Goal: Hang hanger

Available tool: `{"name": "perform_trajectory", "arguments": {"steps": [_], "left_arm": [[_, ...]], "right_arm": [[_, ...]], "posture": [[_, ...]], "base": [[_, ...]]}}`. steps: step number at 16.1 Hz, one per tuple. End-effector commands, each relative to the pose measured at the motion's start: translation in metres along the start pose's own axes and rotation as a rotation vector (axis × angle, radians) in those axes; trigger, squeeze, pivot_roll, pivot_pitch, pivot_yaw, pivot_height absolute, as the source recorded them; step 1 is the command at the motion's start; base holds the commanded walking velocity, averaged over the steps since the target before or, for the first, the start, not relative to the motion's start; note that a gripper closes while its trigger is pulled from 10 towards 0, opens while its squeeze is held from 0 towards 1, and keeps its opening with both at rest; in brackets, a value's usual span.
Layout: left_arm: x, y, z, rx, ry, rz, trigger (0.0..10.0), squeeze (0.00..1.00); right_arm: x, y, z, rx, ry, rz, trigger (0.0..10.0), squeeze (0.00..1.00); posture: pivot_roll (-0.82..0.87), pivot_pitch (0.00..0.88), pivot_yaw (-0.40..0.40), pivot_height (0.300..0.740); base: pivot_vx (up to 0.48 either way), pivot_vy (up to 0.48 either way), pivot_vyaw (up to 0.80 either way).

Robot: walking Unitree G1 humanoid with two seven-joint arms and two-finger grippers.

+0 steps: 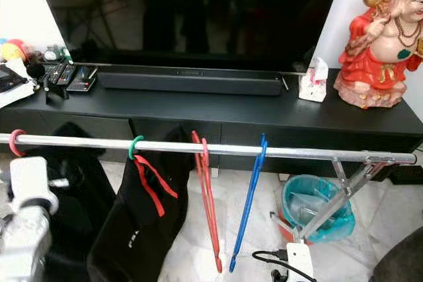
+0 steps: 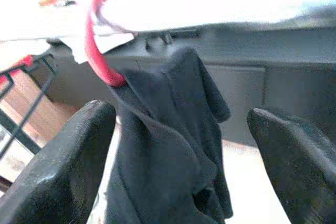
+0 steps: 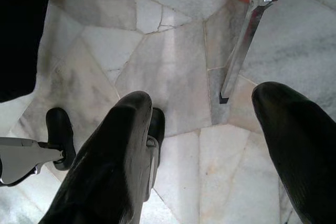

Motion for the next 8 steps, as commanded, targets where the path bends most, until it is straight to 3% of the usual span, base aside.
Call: {"name": "perform_trajectory", "arguments": {"steps": [1, 4, 8], "left_arm": [[0.000, 0.001, 0.006, -0.010, 0.024, -0.009, 10.0, 0.00], [0.005, -0.003, 0.014, -0.037, 0.061, 0.002, 10.0, 0.00], [0.006, -0.024, 0.044, -0.067, 0.163, 0.088, 10.0, 0.00]], "right_arm": [[0.000, 0.000, -0.003, -0.018, -0.009, 0.002, 10.0, 0.00], [0.000, 0.000, -0.003, -0.015, -0.008, 0.003, 10.0, 0.00], [0.000, 0.000, -0.003, -0.009, -0.006, 0.003, 10.0, 0.00]], "posture": [[0.14, 0.000, -0.016, 0.740], [0.14, 0.000, -0.019, 0.740], [0.14, 0.000, -0.022, 0.740]], "base": [[0.000, 0.000, 0.00], [0.000, 0.000, 0.00], [0.000, 0.000, 0.00]]}}
Point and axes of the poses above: a point about 5 cm out from each wrist's last joint towards the gripper, its own x axis pointing back from the gripper into the wrist, its own y axis along the axis of the wrist's last joint, z = x × y, the point moved 6 cm from there along -x, pointing out of the wrist towards the gripper, and after that the axes turned 10 degrees about -x, right-handed, at the moved point
